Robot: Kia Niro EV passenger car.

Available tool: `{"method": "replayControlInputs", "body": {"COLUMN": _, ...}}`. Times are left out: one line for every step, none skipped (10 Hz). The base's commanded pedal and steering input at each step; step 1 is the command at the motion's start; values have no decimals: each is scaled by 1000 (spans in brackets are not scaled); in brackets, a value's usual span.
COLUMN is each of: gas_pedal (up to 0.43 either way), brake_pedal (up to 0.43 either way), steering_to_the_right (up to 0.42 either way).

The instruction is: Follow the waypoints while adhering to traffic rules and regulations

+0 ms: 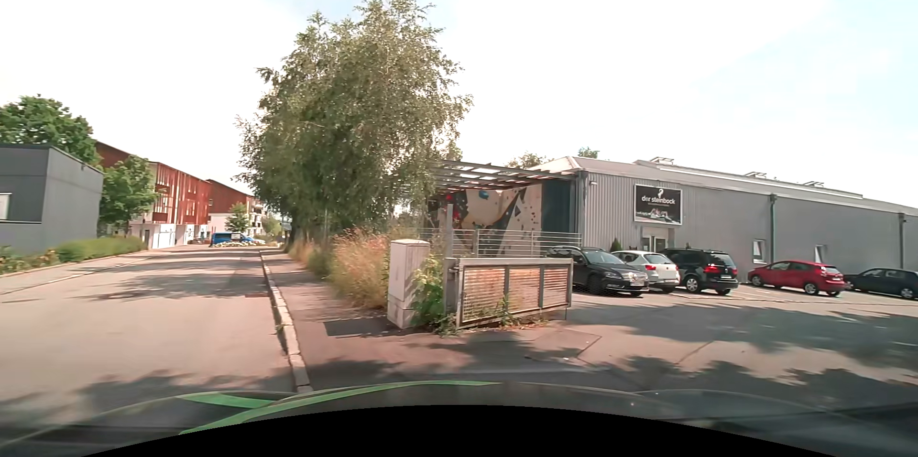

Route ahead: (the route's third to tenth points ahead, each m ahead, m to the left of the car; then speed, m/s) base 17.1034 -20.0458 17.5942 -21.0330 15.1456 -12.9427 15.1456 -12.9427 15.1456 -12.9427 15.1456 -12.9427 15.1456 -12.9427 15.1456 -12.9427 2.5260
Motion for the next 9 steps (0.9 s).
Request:
{"method": "replayControlInputs", "body": {"gas_pedal": 0, "brake_pedal": 0, "steering_to_the_right": 619}}
{"method": "replayControlInputs", "body": {"gas_pedal": 0, "brake_pedal": 0, "steering_to_the_right": 618}}
{"method": "replayControlInputs", "body": {"gas_pedal": 0, "brake_pedal": 0, "steering_to_the_right": 617}}
{"method": "replayControlInputs", "body": {"gas_pedal": 39, "brake_pedal": 0, "steering_to_the_right": 617}}
{"method": "replayControlInputs", "body": {"gas_pedal": 39, "brake_pedal": 0, "steering_to_the_right": 613}}
{"method": "replayControlInputs", "body": {"gas_pedal": 39, "brake_pedal": 0, "steering_to_the_right": 609}}
{"method": "replayControlInputs", "body": {"gas_pedal": 39, "brake_pedal": 0, "steering_to_the_right": 599}}
{"method": "replayControlInputs", "body": {"gas_pedal": 39, "brake_pedal": 0, "steering_to_the_right": 583}}
{"method": "replayControlInputs", "body": {"gas_pedal": 47, "brake_pedal": 0, "steering_to_the_right": 562}}
